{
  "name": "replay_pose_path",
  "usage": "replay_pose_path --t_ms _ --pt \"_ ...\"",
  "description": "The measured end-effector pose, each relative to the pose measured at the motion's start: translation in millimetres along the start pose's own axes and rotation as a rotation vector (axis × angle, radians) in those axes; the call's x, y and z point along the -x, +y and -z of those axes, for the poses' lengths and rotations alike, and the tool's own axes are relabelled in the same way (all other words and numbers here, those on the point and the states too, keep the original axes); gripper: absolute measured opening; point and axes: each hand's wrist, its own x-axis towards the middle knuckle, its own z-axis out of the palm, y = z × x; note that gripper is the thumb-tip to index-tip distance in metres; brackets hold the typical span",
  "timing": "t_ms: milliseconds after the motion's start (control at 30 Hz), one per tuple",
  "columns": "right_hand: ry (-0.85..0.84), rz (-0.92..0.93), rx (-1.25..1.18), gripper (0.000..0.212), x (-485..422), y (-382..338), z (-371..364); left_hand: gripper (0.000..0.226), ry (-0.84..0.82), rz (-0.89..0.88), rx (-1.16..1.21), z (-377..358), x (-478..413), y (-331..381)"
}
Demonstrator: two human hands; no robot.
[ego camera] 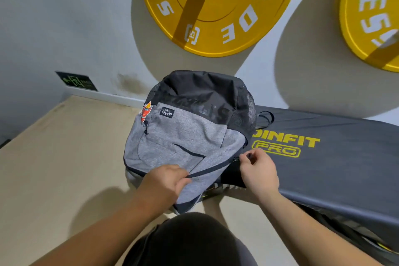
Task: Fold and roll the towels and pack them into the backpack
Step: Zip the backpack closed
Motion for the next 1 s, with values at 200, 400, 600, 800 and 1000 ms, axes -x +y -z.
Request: replay_pose_path --t_ms 200,400,600,800,1000 --pt "0.062 -0.030 -0.022 0.016 -28.0 9.2 1.8 0.056 0.049 0.012 0.001 -9.9 0.9 -1.8" --pt "0.054 -0.061 -0.139 0.018 -49.5 12.5 1.0 0.038 0.155 -0.098 -0.136 -13.0 13.2 -4.7" --pt "-0.001 -0.048 -0.217 0.015 -61.6 20.4 -8.4 0.045 0.100 0.031 0.026 -9.2 10.8 4.8" --pt "0.045 0.071 -0.115 0.056 -36.8 -1.9 -8.2 0.027 0.157 0.091 0.175 -16.8 11.3 3.0" --pt "-0.043 0.171 0.089 0.071 -20.3 -5.6 -30.5 0.026 0.134 0.115 0.244 -29.3 4.6 5.1"
